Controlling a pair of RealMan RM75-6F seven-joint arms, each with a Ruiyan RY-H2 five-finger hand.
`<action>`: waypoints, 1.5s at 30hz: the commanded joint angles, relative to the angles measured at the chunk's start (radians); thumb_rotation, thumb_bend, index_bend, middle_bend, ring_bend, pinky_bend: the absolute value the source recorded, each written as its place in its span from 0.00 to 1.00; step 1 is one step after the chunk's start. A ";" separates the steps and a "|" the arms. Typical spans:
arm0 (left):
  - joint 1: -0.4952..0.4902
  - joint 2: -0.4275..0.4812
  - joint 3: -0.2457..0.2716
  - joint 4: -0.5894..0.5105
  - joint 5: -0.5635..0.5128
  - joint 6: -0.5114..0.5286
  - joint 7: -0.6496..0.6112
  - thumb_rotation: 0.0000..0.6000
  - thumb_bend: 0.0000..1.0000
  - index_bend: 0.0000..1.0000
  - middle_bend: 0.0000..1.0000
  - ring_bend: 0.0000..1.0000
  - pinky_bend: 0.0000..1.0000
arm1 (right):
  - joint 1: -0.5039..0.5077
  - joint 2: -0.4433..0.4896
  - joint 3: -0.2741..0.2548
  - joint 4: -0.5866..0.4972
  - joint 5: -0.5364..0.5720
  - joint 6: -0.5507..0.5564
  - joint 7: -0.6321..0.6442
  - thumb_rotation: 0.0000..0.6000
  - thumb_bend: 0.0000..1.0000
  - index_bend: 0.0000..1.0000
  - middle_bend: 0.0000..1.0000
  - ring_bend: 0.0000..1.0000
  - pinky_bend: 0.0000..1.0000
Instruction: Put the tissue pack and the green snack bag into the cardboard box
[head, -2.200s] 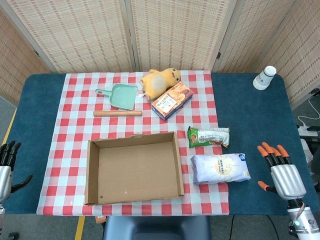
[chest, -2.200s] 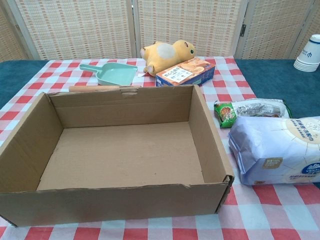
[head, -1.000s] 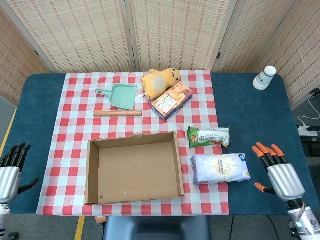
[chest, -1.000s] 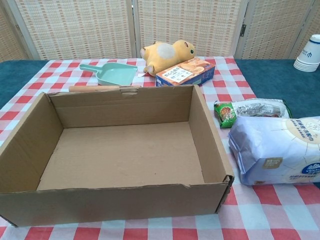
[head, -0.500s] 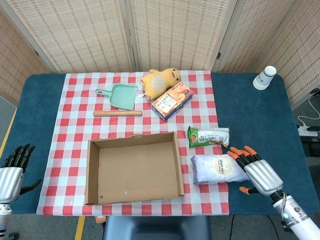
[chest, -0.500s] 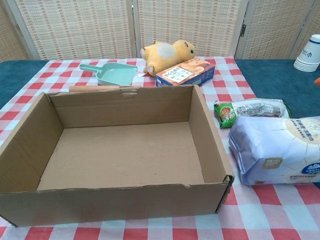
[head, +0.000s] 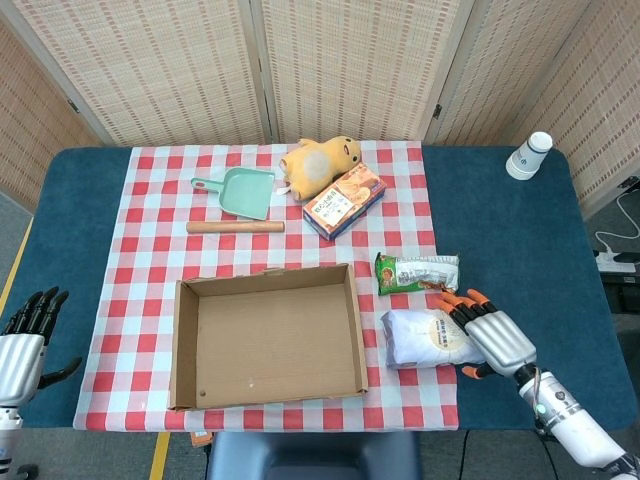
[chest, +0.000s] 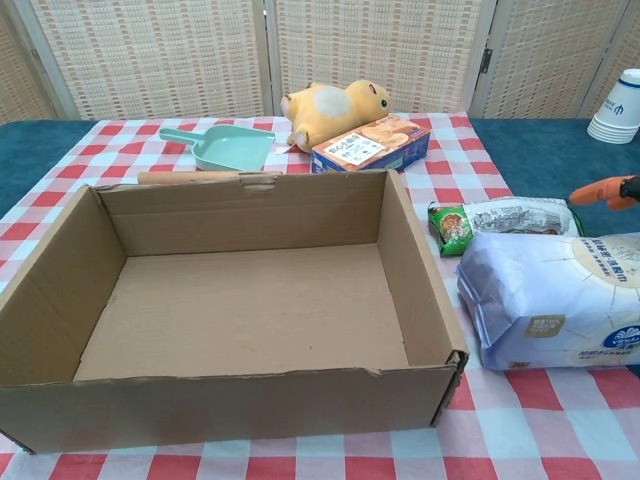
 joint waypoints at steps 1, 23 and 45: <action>-0.002 0.002 -0.001 0.000 -0.004 -0.005 -0.002 1.00 0.17 0.04 0.00 0.00 0.18 | 0.015 -0.022 0.004 0.019 0.018 -0.020 -0.003 1.00 0.00 0.00 0.00 0.00 0.00; -0.005 0.007 0.004 -0.006 -0.003 -0.013 -0.012 1.00 0.17 0.04 0.00 0.00 0.18 | 0.042 -0.143 0.000 0.115 0.080 -0.020 -0.049 1.00 0.00 0.36 0.25 0.21 0.41; -0.008 0.009 0.004 -0.004 -0.011 -0.021 -0.017 1.00 0.16 0.04 0.00 0.00 0.18 | 0.034 0.008 0.032 -0.057 0.077 0.088 -0.123 1.00 0.00 0.58 0.39 0.37 0.57</action>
